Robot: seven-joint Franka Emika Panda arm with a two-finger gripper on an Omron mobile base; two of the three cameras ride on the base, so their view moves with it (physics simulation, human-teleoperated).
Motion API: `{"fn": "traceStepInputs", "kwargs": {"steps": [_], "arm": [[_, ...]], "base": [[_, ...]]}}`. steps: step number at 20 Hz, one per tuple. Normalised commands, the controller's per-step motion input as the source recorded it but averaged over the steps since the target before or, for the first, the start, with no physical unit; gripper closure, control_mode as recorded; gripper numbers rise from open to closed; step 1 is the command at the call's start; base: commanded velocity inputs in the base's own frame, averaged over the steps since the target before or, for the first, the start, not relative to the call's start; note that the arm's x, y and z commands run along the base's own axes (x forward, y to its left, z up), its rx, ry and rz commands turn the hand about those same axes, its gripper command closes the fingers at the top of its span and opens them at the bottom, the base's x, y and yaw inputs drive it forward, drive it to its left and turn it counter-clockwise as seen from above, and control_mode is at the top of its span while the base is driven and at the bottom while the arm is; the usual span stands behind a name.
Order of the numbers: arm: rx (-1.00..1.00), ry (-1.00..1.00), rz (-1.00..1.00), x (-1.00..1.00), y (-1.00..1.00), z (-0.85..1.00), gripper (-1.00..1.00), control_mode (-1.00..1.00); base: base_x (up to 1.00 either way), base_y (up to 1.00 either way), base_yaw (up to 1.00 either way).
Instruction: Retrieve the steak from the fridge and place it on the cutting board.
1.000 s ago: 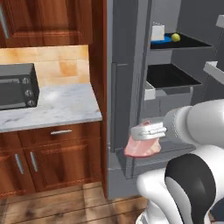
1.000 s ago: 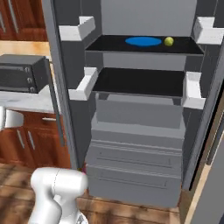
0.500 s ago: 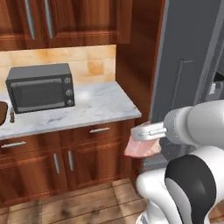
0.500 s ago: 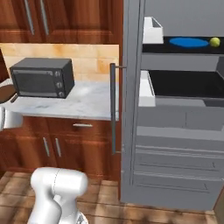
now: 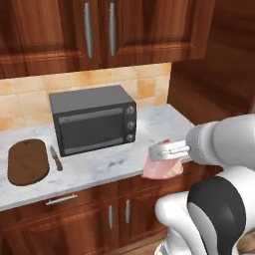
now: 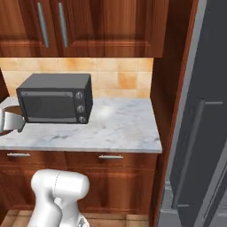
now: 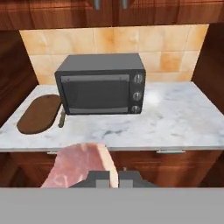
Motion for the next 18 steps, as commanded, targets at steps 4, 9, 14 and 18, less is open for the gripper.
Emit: {"fn": "traceStepInputs", "kwargs": {"steps": [4,9,14,18], "arm": [[0.00,0.00,0.00,0.00,0.00,0.00,1.00,1.00],[-0.05,0.00,0.00,0.36,1.00,-0.01,1.00,-1.00],[-0.04,-0.02,-0.01,0.46,1.00,-0.07,1.00,-1.00],[-0.08,0.02,-0.10,0.97,1.00,-0.16,1.00,-1.00]], "base": [[0.47,1.00,-0.01],[0.00,0.00,0.00],[0.00,0.00,0.00],[0.00,0.00,0.00]]}}
